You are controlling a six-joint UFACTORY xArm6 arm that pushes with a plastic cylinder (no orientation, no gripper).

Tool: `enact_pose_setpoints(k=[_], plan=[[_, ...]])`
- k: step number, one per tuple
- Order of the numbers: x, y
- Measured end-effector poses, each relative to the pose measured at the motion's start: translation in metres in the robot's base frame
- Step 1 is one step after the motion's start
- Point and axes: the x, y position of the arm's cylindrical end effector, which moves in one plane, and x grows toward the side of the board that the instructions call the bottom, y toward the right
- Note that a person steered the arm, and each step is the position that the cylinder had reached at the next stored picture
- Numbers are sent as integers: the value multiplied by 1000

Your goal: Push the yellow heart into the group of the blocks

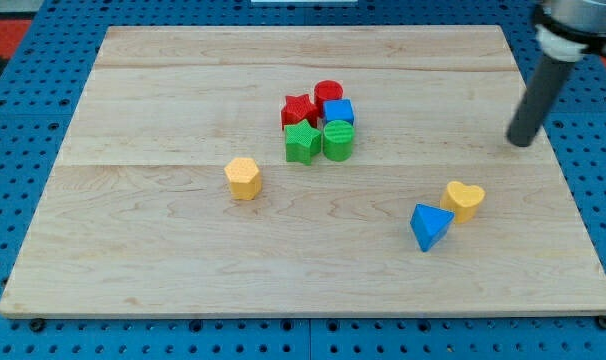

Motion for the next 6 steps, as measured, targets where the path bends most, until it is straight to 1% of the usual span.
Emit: enact_pose_setpoints(k=[1, 2, 3, 4, 5, 6], plan=[[0, 69], [0, 69], [35, 69], [117, 59], [164, 4], [162, -78]])
